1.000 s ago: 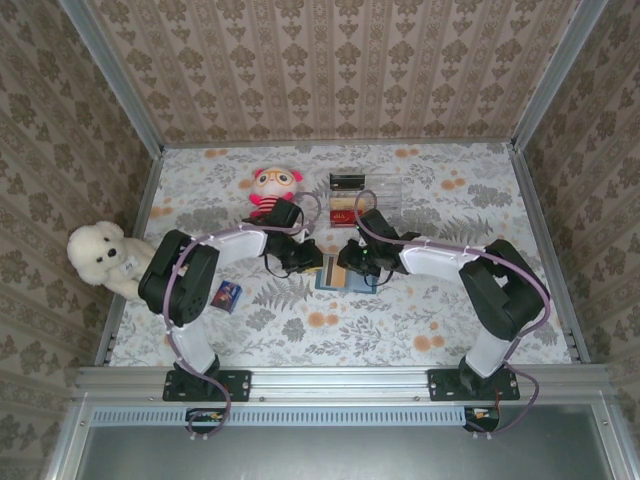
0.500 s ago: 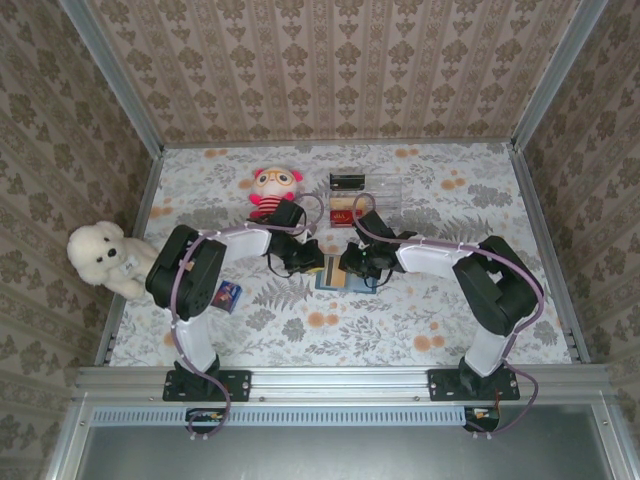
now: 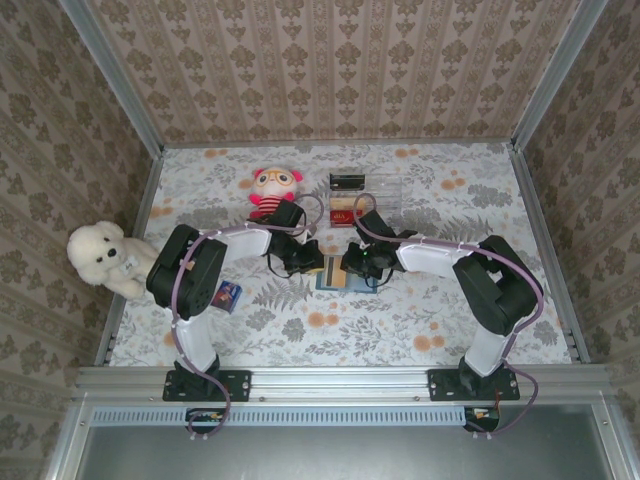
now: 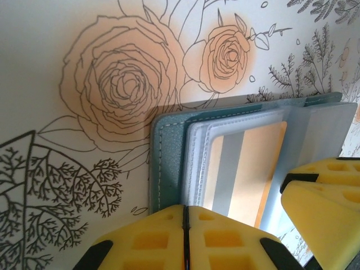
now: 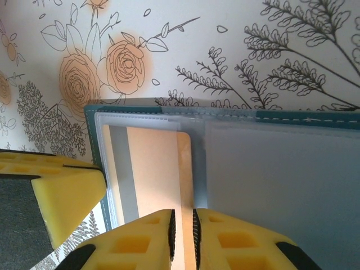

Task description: Take the credit cards out of the card holder

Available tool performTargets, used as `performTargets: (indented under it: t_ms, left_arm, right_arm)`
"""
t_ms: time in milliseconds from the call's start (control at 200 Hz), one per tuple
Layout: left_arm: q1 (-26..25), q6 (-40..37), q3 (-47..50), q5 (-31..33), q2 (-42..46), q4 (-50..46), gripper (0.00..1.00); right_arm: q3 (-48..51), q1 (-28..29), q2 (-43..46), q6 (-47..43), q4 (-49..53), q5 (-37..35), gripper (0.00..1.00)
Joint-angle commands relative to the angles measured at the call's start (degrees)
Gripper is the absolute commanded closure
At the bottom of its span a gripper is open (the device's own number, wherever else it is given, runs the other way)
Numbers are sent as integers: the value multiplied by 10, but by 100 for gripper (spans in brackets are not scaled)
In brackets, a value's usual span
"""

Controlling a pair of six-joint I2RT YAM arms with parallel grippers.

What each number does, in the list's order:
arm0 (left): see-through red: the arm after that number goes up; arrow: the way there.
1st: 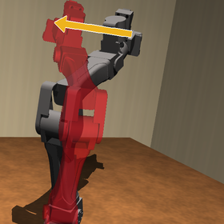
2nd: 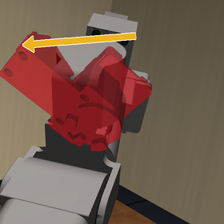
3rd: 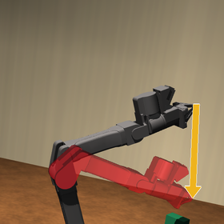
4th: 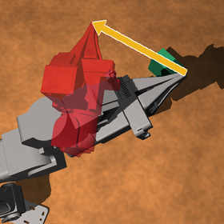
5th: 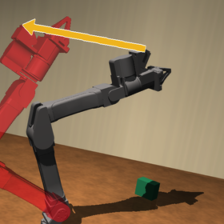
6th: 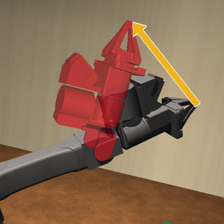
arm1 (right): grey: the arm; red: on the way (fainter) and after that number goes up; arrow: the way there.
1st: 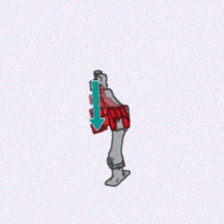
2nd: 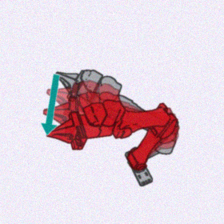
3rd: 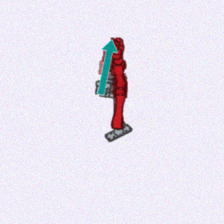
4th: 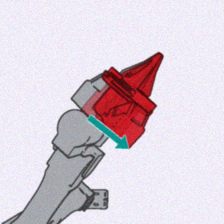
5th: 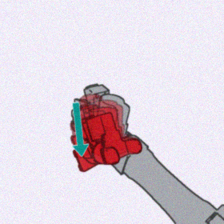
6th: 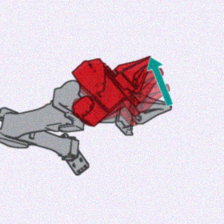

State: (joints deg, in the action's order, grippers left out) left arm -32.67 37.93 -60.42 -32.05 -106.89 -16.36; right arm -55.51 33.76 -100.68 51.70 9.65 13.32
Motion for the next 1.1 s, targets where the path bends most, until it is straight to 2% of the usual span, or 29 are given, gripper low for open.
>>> performTargets:
  t_ms: [0,420,860,1095]
  left_arm:
    - [-1,-1,-1,5,-8,-18,91]
    - [1,-4,-1,5,-10,-21,91]
    - [1,-7,1,2,-7,-23,91]
    - [9,-27,-3,18,35,-32,92]
  right_arm:
    - [-7,-3,-14,7,23,-11,82]
    - [-7,-4,-31,2,16,-3,85]
    - [-2,-5,-36,-2,-4,21,81]
    - [-1,-8,-37,-3,-2,21,80]
